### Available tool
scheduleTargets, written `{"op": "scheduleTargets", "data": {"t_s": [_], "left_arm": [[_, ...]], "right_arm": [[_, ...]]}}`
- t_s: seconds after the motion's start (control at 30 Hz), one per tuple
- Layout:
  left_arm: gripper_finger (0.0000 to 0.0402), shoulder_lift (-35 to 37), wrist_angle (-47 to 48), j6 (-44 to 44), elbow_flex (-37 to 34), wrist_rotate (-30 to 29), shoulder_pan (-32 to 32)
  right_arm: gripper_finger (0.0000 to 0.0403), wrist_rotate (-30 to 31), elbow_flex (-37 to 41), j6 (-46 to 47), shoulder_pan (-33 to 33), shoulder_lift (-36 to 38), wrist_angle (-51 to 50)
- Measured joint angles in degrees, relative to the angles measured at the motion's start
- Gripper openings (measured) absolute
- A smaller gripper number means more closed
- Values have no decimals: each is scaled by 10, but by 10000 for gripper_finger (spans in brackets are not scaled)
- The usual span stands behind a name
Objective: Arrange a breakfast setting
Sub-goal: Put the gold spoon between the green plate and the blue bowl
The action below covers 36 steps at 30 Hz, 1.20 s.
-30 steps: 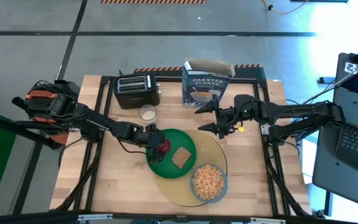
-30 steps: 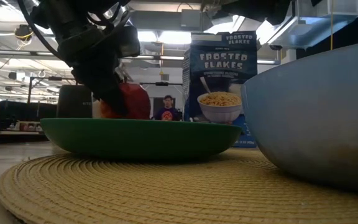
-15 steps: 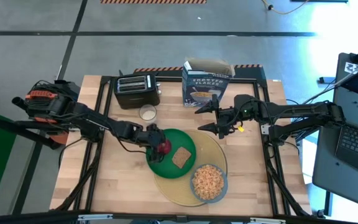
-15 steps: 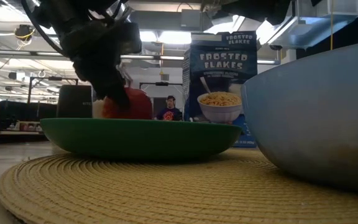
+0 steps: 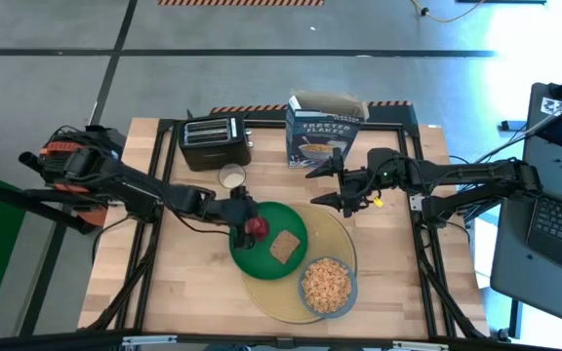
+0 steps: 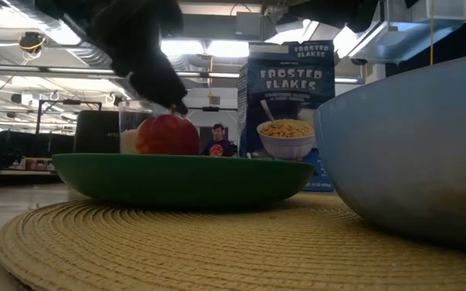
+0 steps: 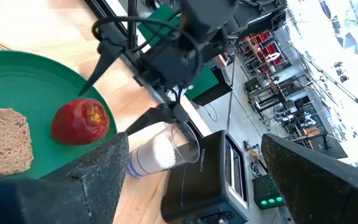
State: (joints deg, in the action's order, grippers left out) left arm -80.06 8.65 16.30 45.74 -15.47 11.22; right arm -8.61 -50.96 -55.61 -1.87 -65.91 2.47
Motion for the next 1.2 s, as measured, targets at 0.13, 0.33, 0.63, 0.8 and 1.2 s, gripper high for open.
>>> {"op": "scheduleTargets", "data": {"t_s": [0.13,0.33,0.63,0.8,1.2], "left_arm": [[397,28,-44,-65,0,-22,-5],[397,78,-203,-259,0,-74,1],[397,98,-387,-453,0,-80,21],[397,97,-389,-451,0,-79,39],[397,151,-340,-412,-2,-155,63]], "right_arm": [[342,0,0,0,0,0,0],[342,0,0,0,0,0,0],[342,0,0,0,0,0,0],[342,0,0,0,0,0,0],[342,-26,0,2,0,0,14]]}}
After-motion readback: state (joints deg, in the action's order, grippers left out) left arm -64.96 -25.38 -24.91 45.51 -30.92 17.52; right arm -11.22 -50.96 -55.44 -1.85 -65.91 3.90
